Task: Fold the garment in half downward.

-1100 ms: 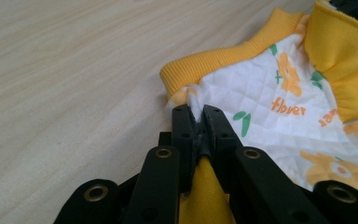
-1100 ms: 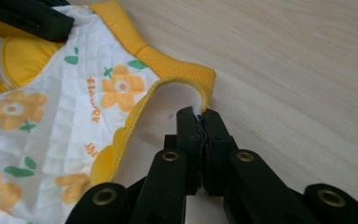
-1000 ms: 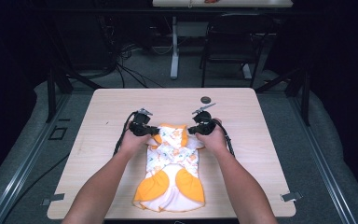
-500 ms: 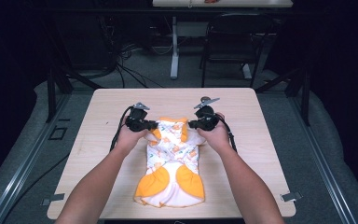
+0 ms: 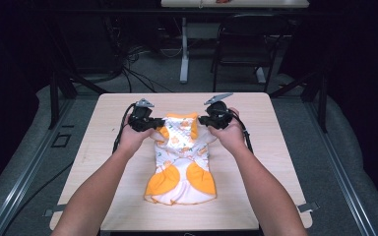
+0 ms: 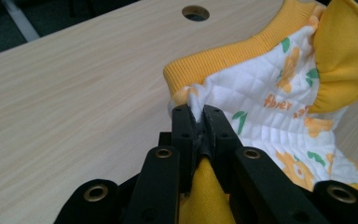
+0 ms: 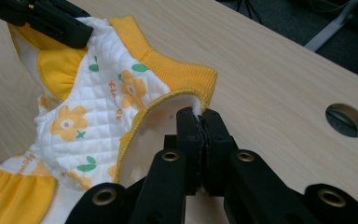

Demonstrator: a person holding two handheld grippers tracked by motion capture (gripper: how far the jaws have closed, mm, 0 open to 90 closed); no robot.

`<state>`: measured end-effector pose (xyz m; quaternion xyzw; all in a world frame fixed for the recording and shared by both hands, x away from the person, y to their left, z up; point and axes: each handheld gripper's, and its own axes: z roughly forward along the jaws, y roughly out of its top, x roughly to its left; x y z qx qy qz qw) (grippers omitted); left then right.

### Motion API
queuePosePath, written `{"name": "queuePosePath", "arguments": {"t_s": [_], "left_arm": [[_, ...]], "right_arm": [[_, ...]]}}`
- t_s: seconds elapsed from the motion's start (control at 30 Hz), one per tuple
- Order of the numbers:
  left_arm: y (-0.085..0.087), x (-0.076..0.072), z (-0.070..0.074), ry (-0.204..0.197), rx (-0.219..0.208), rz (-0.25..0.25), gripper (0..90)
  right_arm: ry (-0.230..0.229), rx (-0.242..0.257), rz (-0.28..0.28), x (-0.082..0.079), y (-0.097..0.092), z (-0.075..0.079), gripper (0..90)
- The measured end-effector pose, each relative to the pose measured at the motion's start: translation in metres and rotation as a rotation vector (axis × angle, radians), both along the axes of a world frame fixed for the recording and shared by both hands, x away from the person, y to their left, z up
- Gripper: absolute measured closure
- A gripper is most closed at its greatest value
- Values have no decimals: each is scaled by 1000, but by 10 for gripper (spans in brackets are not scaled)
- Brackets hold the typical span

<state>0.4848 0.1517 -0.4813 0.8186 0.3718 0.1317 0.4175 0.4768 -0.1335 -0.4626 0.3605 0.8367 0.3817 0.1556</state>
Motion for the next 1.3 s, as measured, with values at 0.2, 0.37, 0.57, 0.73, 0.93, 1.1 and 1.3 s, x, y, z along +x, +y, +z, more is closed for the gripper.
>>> {"name": "queuePosePath", "arguments": {"t_s": [0.2,0.37,0.57,0.73,0.93,1.1,1.3], "left_arm": [[2,-1,10,-27,-4,-2,842],[1,-1,21,-57,-1,3,842],[2,0,27,-76,-14,15,842],[1,-1,33,-98,-12,-3,842],[1,-9,28,-101,-6,-29,840],[3,-17,21,-90,-11,-54,840],[3,-26,18,-90,-3,-85,839]], "right_arm": [[-42,-2,2,-2,2,15,874],[-60,-17,6,-3,3,21,874],[-86,-19,3,-2,4,31,874],[-105,-17,-4,-3,2,35,873],[-113,-42,29,-11,0,32,872],[-108,-49,51,-19,-2,24,872],[-102,-53,65,-29,-4,18,872]]}}
